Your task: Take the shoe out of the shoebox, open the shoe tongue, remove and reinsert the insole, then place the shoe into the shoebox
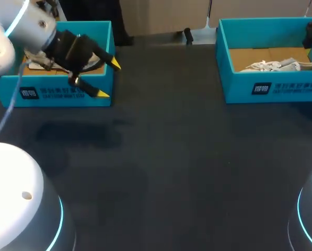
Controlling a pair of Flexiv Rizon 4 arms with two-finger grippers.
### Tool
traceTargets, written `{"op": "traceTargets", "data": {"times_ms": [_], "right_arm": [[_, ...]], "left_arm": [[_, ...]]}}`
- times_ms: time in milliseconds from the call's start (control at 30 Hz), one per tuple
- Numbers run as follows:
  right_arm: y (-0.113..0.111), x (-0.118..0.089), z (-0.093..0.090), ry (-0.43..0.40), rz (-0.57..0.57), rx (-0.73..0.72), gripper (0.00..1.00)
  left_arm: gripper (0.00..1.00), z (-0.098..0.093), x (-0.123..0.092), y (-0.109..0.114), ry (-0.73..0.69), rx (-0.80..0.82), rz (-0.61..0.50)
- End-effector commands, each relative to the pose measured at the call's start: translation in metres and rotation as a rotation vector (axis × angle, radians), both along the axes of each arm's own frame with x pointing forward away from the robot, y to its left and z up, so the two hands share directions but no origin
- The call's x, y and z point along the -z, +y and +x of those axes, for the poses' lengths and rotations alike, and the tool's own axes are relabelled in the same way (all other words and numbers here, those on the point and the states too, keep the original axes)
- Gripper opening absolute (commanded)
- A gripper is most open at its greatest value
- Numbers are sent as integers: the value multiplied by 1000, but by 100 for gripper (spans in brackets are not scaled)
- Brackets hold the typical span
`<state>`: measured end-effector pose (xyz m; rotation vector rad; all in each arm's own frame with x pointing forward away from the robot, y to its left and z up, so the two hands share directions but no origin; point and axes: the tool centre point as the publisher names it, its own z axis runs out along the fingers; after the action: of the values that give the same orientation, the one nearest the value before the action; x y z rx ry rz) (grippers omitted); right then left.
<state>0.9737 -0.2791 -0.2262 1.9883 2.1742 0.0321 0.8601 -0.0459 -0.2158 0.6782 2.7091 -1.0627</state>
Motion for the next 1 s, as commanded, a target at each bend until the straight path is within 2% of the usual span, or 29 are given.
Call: {"op": "traceTargets", "data": {"times_ms": [33,467,567,767,900,1000], "right_arm": [[0,0,0,0,0,1,100],[0,0,0,0,0,1,100],[0,0,0,0,0,1,100],[0,0,0,0,0,1,100],[0,0,0,0,0,1,100],[0,0,0,0,0,1,100]], "left_arm": [[100,9,-9,1,-90,164,168],[100,10,-7,0,-115,189,189],[100,11,-7,4,-214,433,229],[100,21,-13,36,-362,716,264],[100,38,-9,61,-436,889,272],[100,52,-11,77,-533,1077,308]]}}
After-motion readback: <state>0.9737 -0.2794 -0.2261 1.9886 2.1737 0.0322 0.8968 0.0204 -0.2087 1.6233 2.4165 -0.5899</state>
